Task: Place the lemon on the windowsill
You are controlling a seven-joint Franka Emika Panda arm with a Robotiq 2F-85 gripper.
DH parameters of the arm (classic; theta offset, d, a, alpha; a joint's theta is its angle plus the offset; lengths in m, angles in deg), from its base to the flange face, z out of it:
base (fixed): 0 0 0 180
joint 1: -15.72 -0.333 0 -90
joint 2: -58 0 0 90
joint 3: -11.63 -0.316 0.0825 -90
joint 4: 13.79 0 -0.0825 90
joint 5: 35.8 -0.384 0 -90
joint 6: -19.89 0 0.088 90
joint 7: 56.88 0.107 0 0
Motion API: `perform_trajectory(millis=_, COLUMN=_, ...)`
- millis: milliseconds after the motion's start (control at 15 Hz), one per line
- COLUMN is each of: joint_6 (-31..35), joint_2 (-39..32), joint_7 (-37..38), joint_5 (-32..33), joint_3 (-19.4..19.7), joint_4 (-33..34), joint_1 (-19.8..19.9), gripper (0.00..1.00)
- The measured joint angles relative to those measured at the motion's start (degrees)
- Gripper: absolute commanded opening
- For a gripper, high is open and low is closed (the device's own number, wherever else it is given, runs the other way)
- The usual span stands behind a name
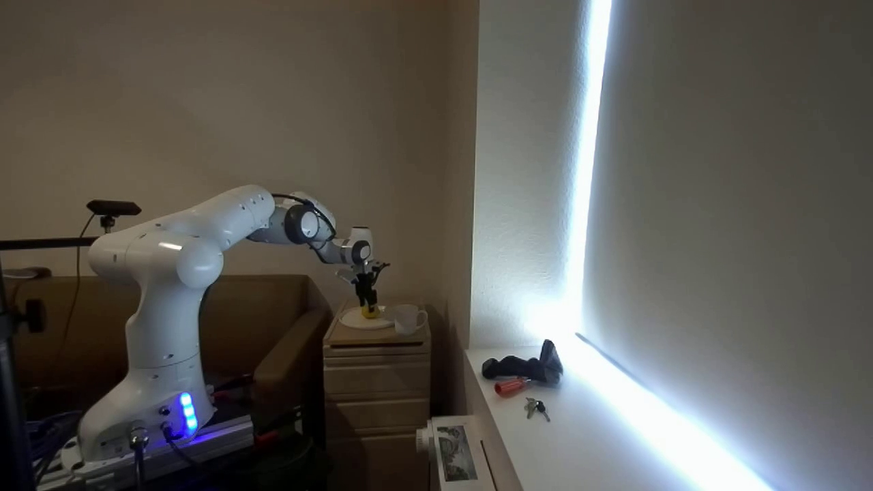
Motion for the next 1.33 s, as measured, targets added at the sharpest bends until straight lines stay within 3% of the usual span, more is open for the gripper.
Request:
perform_trajectory(millis=267, joint_6=0.01, joint_2=0.03, joint_7=-0.48, joint_5=0.07, joint_3=-0.17, joint_4=0.59, joint_1=-0.22, gripper=0.29)
perform_trajectory(millis=533, joint_6=0.08, joint_2=0.15, joint_7=-0.62, joint_5=0.08, joint_3=-0.16, joint_4=0.65, joint_1=-0.16, gripper=0.24)
perform_trajectory(millis=1200, joint_6=2.39, joint_2=2.62, joint_7=-0.60, joint_5=0.36, joint_3=-0.07, joint_4=-0.05, joint_1=-0.58, gripper=0.24)
perform_trajectory(millis=1267, joint_6=2.39, joint_2=3.44, joint_7=-0.59, joint_5=0.37, joint_3=-0.07, joint_4=-0.49, joint_1=-0.78, gripper=0.44)
perform_trajectory(millis=1333, joint_6=2.39, joint_2=4.35, joint_7=-0.58, joint_5=0.37, joint_3=-0.07, joint_4=-1.14, joint_1=-0.95, gripper=0.72)
